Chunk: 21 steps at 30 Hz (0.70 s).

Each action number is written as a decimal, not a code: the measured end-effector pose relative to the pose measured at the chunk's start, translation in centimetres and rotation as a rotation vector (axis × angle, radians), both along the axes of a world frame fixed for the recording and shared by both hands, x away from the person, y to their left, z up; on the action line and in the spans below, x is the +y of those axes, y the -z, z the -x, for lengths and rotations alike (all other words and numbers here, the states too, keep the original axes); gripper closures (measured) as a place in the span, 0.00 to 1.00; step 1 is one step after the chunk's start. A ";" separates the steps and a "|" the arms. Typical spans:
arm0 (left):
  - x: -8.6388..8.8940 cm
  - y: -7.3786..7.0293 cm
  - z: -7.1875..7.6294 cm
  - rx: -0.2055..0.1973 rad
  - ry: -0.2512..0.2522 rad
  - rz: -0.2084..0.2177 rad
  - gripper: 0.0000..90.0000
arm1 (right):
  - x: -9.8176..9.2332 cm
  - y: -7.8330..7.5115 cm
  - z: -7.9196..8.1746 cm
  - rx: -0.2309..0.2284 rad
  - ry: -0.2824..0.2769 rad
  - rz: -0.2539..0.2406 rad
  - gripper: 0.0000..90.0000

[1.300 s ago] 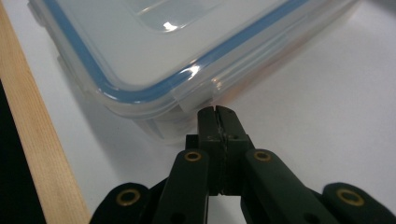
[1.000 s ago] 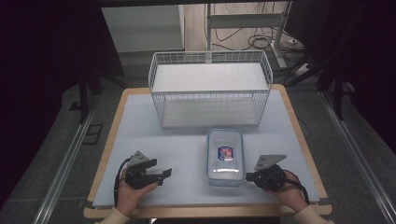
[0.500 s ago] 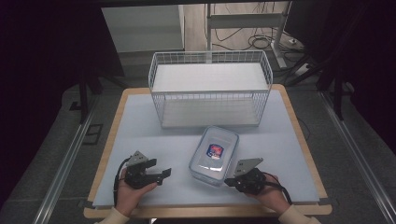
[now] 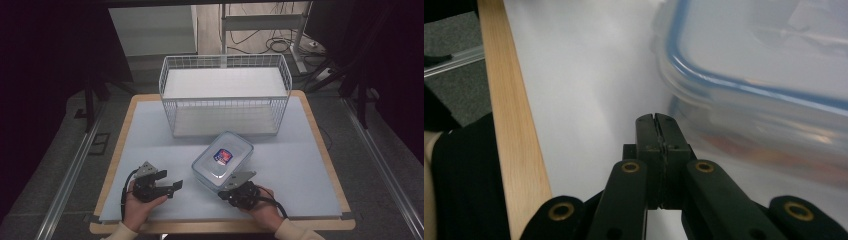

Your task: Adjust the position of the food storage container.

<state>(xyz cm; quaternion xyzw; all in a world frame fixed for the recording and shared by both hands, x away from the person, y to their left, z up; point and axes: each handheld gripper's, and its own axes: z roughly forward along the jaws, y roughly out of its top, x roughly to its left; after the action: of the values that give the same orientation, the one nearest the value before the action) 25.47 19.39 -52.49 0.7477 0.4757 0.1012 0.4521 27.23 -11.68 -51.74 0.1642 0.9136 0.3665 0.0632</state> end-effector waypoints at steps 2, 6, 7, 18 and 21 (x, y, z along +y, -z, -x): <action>0.0 0.0 0.0 -0.001 0.000 -0.001 0.24 | 0.4 0.0 0.0 -0.002 0.003 -0.001 1.00; 0.1 0.0 0.0 -0.001 0.001 -0.001 0.24 | 1.6 0.3 0.1 -0.025 0.006 0.009 1.00; 0.1 0.0 0.0 -0.001 0.001 0.000 0.24 | 1.7 0.4 0.1 -0.025 0.002 0.013 1.00; 0.1 0.0 0.0 -0.002 0.003 -0.001 0.24 | -0.5 0.2 -0.1 -0.004 0.063 -0.009 1.00; 0.0 0.1 0.0 -0.001 0.004 -0.004 0.24 | -0.2 0.1 -0.2 -0.011 0.061 -0.007 1.00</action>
<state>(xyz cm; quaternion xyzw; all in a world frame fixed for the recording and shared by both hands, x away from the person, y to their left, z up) 25.45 19.38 -52.55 0.7494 0.4737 0.1016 0.4513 27.41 -11.92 -51.88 0.1901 0.9066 0.3684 0.0787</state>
